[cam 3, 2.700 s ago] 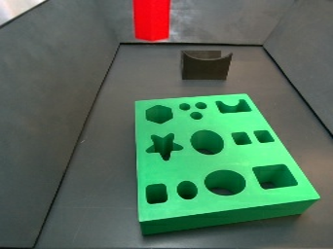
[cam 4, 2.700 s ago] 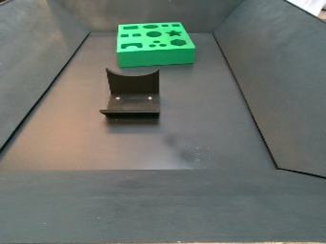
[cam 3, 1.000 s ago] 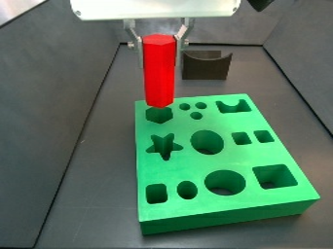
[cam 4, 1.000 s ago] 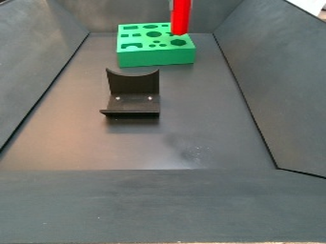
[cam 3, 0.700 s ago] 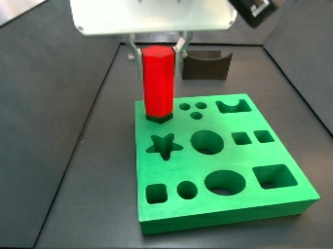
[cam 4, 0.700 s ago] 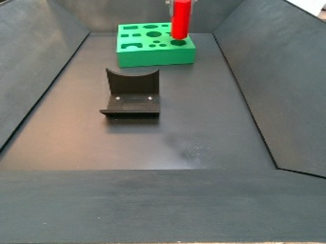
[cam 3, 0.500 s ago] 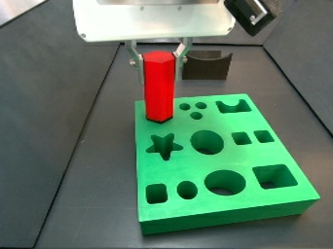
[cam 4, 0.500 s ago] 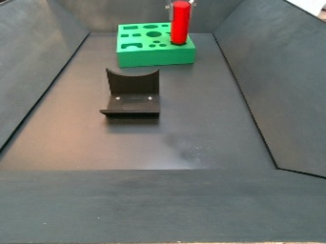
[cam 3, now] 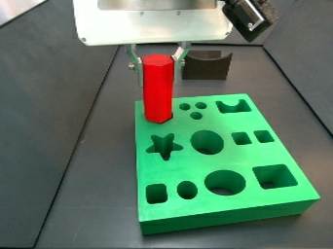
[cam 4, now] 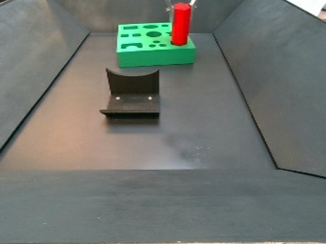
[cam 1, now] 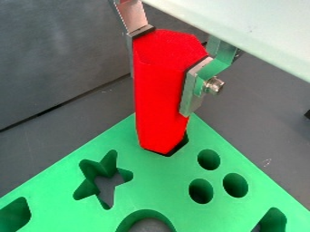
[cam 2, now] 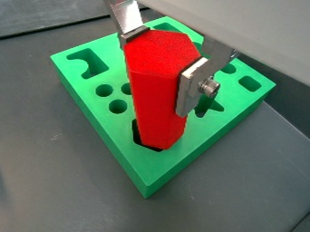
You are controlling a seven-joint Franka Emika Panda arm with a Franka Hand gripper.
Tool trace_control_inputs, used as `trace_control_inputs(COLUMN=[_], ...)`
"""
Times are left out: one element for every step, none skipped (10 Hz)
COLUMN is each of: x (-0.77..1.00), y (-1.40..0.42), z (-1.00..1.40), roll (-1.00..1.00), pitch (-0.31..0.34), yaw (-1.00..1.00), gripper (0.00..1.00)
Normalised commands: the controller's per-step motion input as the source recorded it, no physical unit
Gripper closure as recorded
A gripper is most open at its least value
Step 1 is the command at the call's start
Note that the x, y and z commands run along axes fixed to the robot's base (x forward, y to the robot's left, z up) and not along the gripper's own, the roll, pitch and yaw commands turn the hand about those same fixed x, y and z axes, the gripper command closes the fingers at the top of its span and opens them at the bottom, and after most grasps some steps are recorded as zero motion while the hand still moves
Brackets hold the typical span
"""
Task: Pick up the hexagon object. Move up. Move to above the board. Insert the hexagon object.
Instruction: Insert the hexagon object.
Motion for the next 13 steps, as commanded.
trace_control_inputs(x=[0.00, 0.00, 0.00, 0.03, 0.03, 0.08, 0.13, 0.19, 0.17, 0.00, 0.00, 0.00, -0.07], y=[0.01, 0.00, 0.00, 0.00, 0.00, 0.00, 0.00, 0.01, 0.04, 0.02, 0.06, 0.05, 0.04], z=[-0.13, -0.17, -0.15, -0.18, -0.19, -0.18, -0.19, -0.23, -0.23, -0.16, -0.13, -0.21, -0.26], roll=[0.03, 0.02, 0.00, 0.00, 0.00, 0.00, 0.00, 0.00, 0.01, 0.01, 0.04, 0.11, 0.22], pitch=[-0.007, -0.029, -0.044, -0.079, -0.069, -0.059, -0.073, -0.077, -0.057, -0.034, 0.000, 0.000, 0.000], yaw=[0.09, 0.06, 0.00, 0.00, 0.00, 0.00, 0.00, 0.00, 0.03, 0.00, 0.00, 0.00, 0.01], gripper=[1.00, 1.00, 1.00, 1.00, 1.00, 1.00, 1.00, 1.00, 1.00, 1.00, 1.00, 1.00, 1.00])
